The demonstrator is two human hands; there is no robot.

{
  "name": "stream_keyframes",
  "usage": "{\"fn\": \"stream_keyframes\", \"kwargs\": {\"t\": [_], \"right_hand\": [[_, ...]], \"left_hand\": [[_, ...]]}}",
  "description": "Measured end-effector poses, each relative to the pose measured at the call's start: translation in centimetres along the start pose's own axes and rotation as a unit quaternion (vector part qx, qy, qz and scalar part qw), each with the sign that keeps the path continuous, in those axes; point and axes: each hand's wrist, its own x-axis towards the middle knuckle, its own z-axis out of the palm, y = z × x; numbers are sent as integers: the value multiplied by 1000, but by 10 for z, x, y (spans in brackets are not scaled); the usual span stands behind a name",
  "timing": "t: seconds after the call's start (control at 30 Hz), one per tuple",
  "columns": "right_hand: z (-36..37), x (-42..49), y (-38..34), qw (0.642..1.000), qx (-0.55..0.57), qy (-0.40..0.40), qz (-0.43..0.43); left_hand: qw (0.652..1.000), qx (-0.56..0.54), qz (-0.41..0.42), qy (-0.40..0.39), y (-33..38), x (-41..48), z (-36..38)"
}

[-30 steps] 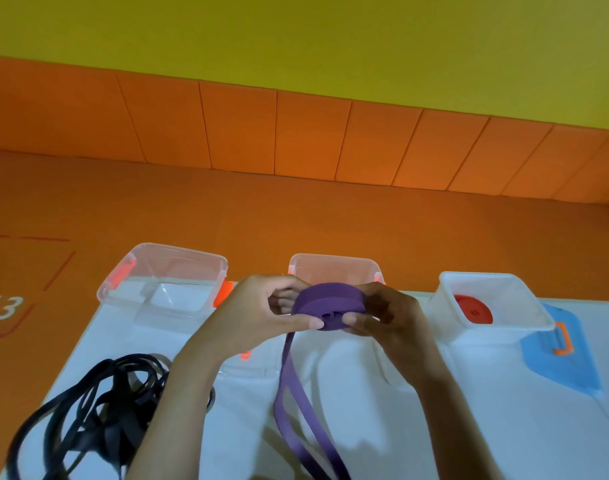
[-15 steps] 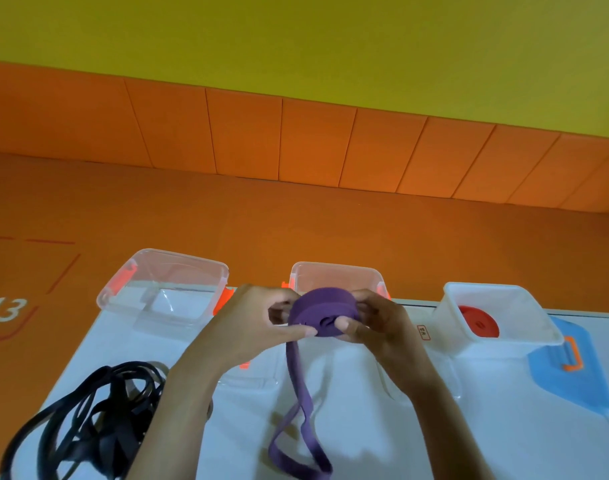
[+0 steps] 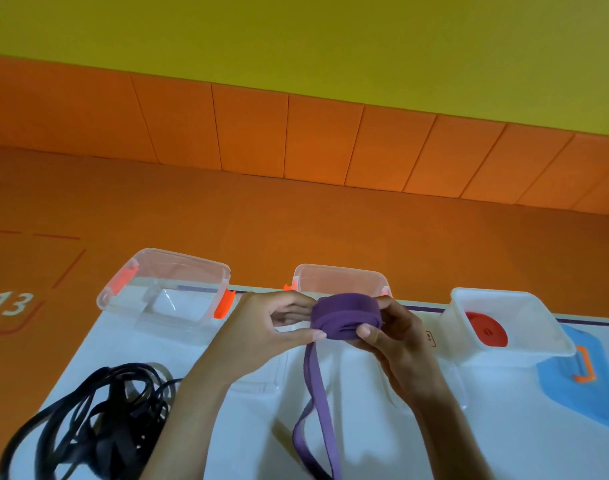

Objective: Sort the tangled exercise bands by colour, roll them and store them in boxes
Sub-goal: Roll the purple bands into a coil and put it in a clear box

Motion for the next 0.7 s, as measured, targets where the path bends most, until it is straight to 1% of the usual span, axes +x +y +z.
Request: {"fn": "stream_keyframes", "kwargs": {"t": [0.13, 0.23, 0.3, 0.37, 0.43, 0.5, 0.53, 0.57, 0.6, 0.63, 0.7], "right_hand": [[10, 1, 2, 995, 102, 16, 6], [16, 4, 2, 994, 113, 12, -2], [15, 8, -4, 999, 51, 5, -15], [6, 11, -14, 998, -64, -7, -27], [-6, 13, -27, 988, -150, -38, -5], [-11, 14, -39, 963, -256, -79, 28], [-13, 15, -43, 946, -312, -84, 36], [-14, 15, -46, 935, -344, -80, 39], [-16, 15, -47, 933, -350, -72, 35], [-16, 15, -47, 939, -336, -62, 29], [-14, 12, -44, 962, -268, -41, 24]], "left_hand": [[999, -38, 10, 26, 4, 6, 1], [998, -41, 28, 33, 7, 9, 4], [998, -17, 47, 38, 7, 8, 2], [998, 19, 55, 38, 7, 5, -4], [996, 57, 53, 31, 7, 4, -10], [997, 69, 43, 18, 6, 5, -11], [997, 64, 38, 11, 6, 5, -8], [998, 57, 30, 3, 5, 6, -5], [998, 51, 20, -4, 5, 6, -1], [999, 48, 10, -9, 4, 7, 3], [999, 54, 1, -5, 3, 9, 7]]}}
